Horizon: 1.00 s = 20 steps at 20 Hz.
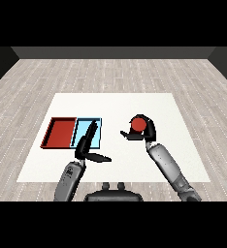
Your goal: Pick the red can and put it in the red box
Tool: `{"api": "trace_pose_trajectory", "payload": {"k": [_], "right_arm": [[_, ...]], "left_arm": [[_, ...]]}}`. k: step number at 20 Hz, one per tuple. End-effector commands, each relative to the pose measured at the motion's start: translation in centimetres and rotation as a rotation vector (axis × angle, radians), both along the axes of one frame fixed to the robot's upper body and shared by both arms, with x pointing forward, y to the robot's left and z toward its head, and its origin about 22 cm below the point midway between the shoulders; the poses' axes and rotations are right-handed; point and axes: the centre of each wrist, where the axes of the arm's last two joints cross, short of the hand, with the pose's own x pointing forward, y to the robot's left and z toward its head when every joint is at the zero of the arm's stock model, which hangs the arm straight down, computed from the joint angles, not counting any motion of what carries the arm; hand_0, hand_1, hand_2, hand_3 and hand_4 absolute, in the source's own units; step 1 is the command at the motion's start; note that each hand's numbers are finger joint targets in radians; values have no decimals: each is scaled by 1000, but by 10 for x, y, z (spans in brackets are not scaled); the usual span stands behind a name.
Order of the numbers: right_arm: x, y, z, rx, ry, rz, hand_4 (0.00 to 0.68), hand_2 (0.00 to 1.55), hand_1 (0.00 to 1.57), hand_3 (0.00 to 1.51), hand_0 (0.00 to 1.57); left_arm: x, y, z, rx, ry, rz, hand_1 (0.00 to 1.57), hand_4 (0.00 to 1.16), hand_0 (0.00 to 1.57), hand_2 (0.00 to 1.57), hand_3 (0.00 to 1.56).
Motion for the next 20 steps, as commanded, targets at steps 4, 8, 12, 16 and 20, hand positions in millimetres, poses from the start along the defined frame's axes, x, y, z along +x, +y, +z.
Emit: {"api": "trace_pose_trajectory", "payload": {"k": [4,8,12,16,20], "right_arm": [[-2,3,17,-20,-64,31,576,1470,1512,1396,1512],[-22,30,18,-29,-76,32,562,1449,1493,1382,1493],[-8,12,14,-23,-83,44,537,1446,1494,1381,1494],[-15,42,27,-15,-90,51,532,1429,1440,1379,1440],[13,32,28,-4,-74,66,553,1441,1462,1384,1462]], "left_arm": [[35,-25,2,46,35,-50,0,0,0,0,0],[17,-43,-19,32,73,-70,0,0,0,0,0],[26,-44,-14,18,95,-55,0,0,0,0,0],[31,-22,-28,6,111,-69,0,0,0,0,0],[34,-53,-19,-11,134,-70,0,0,0,0,0]]}}
